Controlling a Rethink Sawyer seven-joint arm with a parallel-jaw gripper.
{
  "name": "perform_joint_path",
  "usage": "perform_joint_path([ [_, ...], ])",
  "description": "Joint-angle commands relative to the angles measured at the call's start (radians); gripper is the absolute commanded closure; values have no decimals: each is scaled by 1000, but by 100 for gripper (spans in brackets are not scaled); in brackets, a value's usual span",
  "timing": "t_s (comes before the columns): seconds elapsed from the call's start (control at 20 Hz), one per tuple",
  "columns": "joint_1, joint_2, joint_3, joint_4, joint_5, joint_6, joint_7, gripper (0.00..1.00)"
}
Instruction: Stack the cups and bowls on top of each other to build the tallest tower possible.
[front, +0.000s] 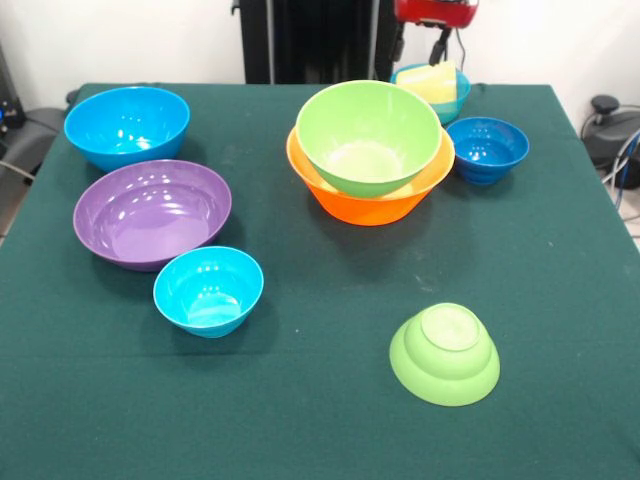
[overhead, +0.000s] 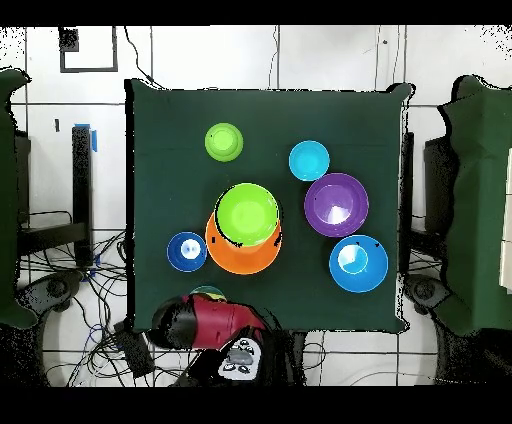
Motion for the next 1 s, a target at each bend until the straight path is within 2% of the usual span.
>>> perform_joint_path([
  [0.05, 33, 16, 30, 23, -11, -91, 191, 0],
  [0.6, 29, 98, 29, 6, -39, -191, 222, 0],
  [0.8, -5, 175, 59, -4, -48, -271, 230, 0],
  [1.0, -38, 197, 91, 12, -37, -266, 243, 0],
])
